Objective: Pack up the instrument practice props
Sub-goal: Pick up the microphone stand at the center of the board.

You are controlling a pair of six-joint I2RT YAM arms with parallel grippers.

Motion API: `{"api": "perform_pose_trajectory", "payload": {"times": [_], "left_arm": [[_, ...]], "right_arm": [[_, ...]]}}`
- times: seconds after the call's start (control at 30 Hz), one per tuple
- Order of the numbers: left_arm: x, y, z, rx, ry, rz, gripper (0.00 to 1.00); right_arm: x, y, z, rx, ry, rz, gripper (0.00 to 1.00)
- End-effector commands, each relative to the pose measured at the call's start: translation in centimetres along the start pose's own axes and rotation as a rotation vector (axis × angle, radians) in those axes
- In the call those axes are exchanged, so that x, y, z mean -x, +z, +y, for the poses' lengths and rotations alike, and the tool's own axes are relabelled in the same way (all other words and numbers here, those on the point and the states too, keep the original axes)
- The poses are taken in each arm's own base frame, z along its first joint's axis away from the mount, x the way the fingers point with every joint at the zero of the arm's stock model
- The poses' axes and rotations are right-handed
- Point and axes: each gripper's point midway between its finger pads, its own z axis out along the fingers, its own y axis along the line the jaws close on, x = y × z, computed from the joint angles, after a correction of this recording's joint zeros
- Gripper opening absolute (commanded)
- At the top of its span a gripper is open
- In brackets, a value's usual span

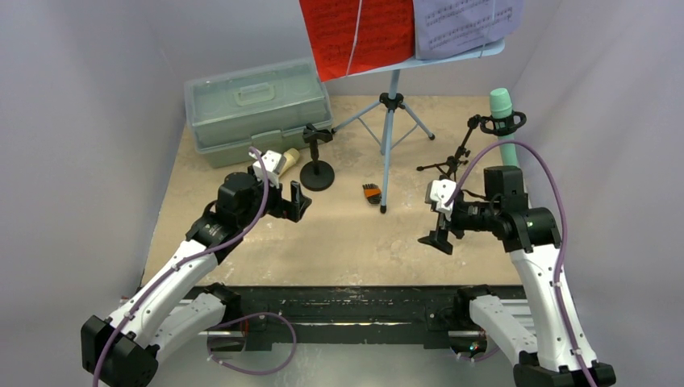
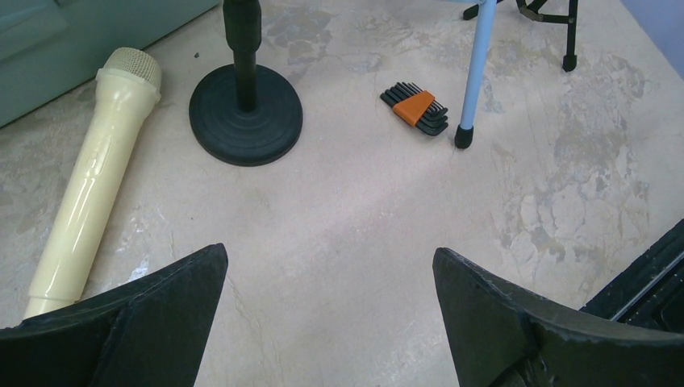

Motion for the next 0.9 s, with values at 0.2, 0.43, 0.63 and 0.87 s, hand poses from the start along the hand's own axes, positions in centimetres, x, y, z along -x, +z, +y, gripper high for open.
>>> {"api": "perform_pose_trajectory", "payload": {"times": [0.2,0.43,0.63,0.87], "left_arm": [[0.9,-0.4,0.2,0.006,0.017,-0.037,0.99],[1.0,-0.4,0.1,0.006,0.016,-0.037,0.99],[1.0,-0.5,0.1,0.005,0.017,-0.038,0.99],[1.0,-0.5,0.1,0.006,0.017,-0.038,0.99]], "right_arm": [[2.1,-2.1,0.0,-0.059,0.0,-0.013,0.99],[2.9,-3.4,0.1,-0.114,0.023,-0.03,0.99],[3.6,-4.4,-0.1,-0.163,0.041,-0.051,0.99],[4.3,-5.2,-0.5,-0.211,0.059,-0.065,0.99]]}}
